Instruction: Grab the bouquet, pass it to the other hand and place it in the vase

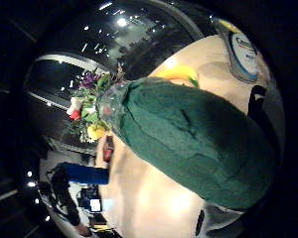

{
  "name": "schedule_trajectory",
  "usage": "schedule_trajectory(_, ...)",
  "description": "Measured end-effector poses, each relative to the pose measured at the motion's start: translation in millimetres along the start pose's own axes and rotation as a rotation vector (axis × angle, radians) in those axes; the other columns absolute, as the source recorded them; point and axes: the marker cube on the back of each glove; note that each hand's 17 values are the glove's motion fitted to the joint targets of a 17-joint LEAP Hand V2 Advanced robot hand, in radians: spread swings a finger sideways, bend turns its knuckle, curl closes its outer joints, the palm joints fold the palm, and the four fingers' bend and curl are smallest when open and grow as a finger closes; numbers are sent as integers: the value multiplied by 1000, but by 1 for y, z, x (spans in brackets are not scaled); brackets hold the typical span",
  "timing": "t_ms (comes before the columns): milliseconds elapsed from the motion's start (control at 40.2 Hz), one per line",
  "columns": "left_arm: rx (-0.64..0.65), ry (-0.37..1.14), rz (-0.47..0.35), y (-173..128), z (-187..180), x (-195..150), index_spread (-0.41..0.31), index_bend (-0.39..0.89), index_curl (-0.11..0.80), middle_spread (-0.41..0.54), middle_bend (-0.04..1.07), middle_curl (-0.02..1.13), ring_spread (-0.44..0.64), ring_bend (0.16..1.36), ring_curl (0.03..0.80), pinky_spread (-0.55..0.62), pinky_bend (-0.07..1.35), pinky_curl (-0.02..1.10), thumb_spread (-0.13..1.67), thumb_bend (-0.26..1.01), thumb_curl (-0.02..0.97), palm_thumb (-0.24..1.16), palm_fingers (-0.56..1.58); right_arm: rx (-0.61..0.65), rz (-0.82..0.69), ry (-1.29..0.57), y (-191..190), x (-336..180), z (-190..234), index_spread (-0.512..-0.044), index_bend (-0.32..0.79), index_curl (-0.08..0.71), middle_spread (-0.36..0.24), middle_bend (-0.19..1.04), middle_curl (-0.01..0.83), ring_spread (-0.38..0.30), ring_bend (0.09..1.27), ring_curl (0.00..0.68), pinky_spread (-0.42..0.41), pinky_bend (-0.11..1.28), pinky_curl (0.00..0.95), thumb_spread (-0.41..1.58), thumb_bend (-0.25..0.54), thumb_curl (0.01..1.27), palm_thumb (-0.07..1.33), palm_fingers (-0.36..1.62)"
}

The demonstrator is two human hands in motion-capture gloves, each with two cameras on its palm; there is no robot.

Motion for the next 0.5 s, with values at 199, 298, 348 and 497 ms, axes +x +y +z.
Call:
schedule_trajectory(199,128,408,64,-8,-25,38,-34,308,436,110,195,377,270,375,250,292,173,250,1003,-19,336,527,562,-196,80,-473,7,-43,-62,-227,424,463,-179,742,599,-193,910,530,-236,651,480,793,7,484,990,1482)
schedule_trajectory(298,169,569,28,-15,-43,50,-27,257,433,100,176,380,239,385,265,260,187,270,986,-22,339,539,545,-223,94,-605,7,-66,-98,-221,447,487,-177,773,613,-192,935,542,-240,678,495,719,-9,521,1008,1453)
schedule_trajectory(348,155,646,13,-19,-51,56,-27,234,430,94,170,378,226,388,269,247,192,277,982,-25,340,540,540,-214,72,-665,6,-77,-113,-221,456,499,-177,784,618,-192,944,546,-242,690,502,687,-14,538,1013,1439)
schedule_trajectory(497,95,697,-241,-36,-59,59,-1,152,413,126,150,369,232,405,286,257,207,300,963,-38,340,516,426,42,-99,-754,-17,-105,-142,-221,467,525,-174,804,627,-194,961,551,-242,714,514,586,-18,587,1026,1407)
